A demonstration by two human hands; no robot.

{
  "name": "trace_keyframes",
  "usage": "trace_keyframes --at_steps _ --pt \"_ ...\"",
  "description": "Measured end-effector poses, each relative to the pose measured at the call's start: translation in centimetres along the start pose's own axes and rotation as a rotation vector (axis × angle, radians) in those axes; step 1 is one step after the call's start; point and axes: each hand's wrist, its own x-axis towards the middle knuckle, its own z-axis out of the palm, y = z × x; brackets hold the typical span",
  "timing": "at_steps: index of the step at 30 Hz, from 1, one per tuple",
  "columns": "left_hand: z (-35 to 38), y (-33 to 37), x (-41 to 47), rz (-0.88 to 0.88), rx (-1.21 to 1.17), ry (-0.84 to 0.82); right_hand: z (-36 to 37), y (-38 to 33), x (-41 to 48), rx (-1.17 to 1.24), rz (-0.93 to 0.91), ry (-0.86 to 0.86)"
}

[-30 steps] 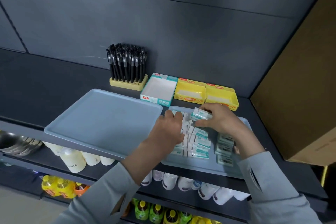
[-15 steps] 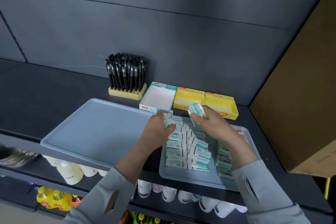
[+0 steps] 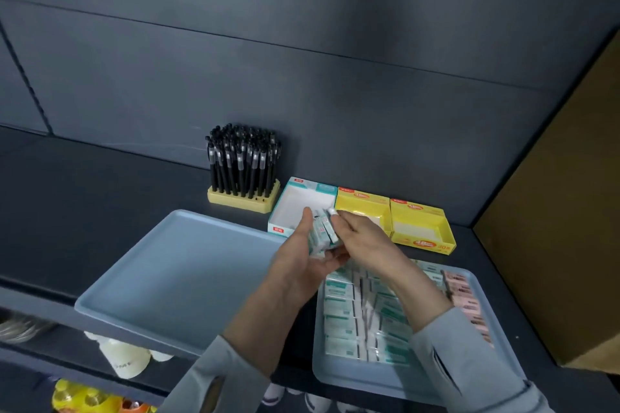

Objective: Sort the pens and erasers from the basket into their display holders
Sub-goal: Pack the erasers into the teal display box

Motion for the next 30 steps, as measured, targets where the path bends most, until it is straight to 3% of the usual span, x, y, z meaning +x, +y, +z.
trace_keyframes --at_steps 3,6,12,17,21,24,30 --pt "-0.5 1.2 0.1 0.037 0.033 -0.091 0.4 -1.4 0.3 -0.255 -0.077 0.055" --pt "-1.7 2.9 0.5 0.04 0.014 -0.081 0.5 -2.4 1.5 -0.231 -0.114 0.143" --pt "-4.6 8.1 1.5 -0.023 0.011 0.006 0.4 -3.2 6.1 0.391 0.115 0.193" --pt "-7.2 11.6 2.7 -0.038 0.126 0.047 1.7 -2.7 10.0 0.624 0.225 0.132" --pt "-8.3 12.7 3.1 -0.058 0.126 0.049 3.7 -1.2 12.5 0.339 0.225 0.187" --pt "-8.8 13.0 3.3 -0.066 0.12 0.063 4.9 0.1 13.5 0.261 0.189 0.171" --pt "-9.1 12.7 3.8 -0.039 0.141 0.055 6.1 1.4 14.0 -0.214 -0.051 0.22"
